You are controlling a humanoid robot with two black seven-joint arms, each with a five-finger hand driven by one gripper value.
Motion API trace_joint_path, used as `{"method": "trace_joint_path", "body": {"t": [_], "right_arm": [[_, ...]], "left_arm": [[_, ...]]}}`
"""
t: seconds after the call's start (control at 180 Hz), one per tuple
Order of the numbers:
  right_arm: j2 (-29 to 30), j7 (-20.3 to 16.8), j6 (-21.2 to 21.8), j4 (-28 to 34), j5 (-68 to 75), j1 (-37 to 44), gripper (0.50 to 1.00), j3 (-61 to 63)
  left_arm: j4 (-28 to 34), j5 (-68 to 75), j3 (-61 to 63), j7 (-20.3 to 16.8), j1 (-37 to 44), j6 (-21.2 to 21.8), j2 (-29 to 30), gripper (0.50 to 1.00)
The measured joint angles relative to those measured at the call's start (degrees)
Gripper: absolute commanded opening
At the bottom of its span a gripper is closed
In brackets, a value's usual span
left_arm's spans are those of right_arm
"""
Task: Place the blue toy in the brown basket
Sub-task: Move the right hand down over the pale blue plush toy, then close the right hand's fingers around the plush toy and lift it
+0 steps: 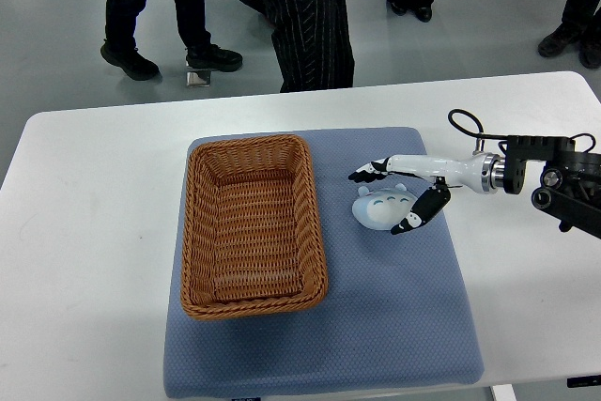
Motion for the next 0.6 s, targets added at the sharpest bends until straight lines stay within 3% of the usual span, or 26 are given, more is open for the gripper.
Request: {"method": "trace_joint_path", "body": {"t": [0.167, 0.278, 0.417, 0.6], "right_arm": [[0.13, 0.00, -2.27, -0.07, -0.12, -1.03, 0.881, 0.00], [0.14, 0.00, -2.70, -0.09, -0.66, -1.76, 0.795, -0.07], [0.17, -0.14, -3.33, -0.17, -0.86, -2.11, 0.756, -0.09], [0.17, -0.26, -3.48, -0.25, -0.85, -2.06, 0.637, -0.09]], "left_arm": [[0.00, 0.00, 0.00, -0.02, 0.00, 0.00, 0.00, 1.000], [0.00, 0.00, 0.00, -0.02, 0.00, 0.00, 0.00, 1.000], [0.00, 0.00, 0.00, -0.02, 0.00, 0.00, 0.00, 1.000], [0.00, 0.00, 0.00, 0.02, 0.00, 0.00, 0.00, 1.000]]}}
